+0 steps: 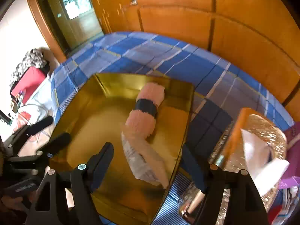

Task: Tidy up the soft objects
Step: 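Lower the paper packet into the gold tray and open the right gripper, then move both tools back toward the pile of soft items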

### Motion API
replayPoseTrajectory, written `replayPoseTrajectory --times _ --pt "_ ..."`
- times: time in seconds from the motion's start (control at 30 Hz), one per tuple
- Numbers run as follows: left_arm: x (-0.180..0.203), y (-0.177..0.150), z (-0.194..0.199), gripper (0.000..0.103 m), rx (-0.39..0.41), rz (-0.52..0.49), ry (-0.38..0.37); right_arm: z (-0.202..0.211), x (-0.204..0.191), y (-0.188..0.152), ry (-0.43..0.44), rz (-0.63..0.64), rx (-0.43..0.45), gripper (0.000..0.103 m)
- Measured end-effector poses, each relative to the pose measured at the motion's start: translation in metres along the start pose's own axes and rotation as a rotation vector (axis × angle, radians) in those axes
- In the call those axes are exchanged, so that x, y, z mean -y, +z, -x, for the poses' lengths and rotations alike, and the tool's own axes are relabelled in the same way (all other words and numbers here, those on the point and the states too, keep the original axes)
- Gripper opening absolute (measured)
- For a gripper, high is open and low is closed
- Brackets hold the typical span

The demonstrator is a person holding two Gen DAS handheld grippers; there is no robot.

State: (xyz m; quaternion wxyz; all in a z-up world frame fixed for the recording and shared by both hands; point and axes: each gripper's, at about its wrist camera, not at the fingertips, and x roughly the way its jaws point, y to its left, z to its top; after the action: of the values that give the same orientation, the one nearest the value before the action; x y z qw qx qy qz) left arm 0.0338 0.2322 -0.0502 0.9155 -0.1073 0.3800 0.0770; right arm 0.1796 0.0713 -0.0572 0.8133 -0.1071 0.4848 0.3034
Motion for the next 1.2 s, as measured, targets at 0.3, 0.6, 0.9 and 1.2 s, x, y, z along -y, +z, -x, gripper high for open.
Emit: replayPoseTrajectory --times 0.3,0.6,0.9,1.2 --pt "0.020 0.000 0.021 0.077 0.042 -0.049 -0.040 0.061 0.001 -0.036 -0.088 -0.011 0.152 0.076" --pt "0.058 -0.006 0.042 0.077 0.063 -0.142 -0.097 0.098 0.031 -0.095 -0.161 -0.102 0.194 0.076" --pt "0.102 -0.017 0.054 0.077 0.070 -0.265 -0.163 0.121 0.078 -0.154 -0.243 -0.286 0.204 0.076" --pt "0.154 -0.028 0.064 0.077 0.071 -0.412 -0.248 0.141 0.129 -0.216 -0.351 -0.491 0.172 0.076"
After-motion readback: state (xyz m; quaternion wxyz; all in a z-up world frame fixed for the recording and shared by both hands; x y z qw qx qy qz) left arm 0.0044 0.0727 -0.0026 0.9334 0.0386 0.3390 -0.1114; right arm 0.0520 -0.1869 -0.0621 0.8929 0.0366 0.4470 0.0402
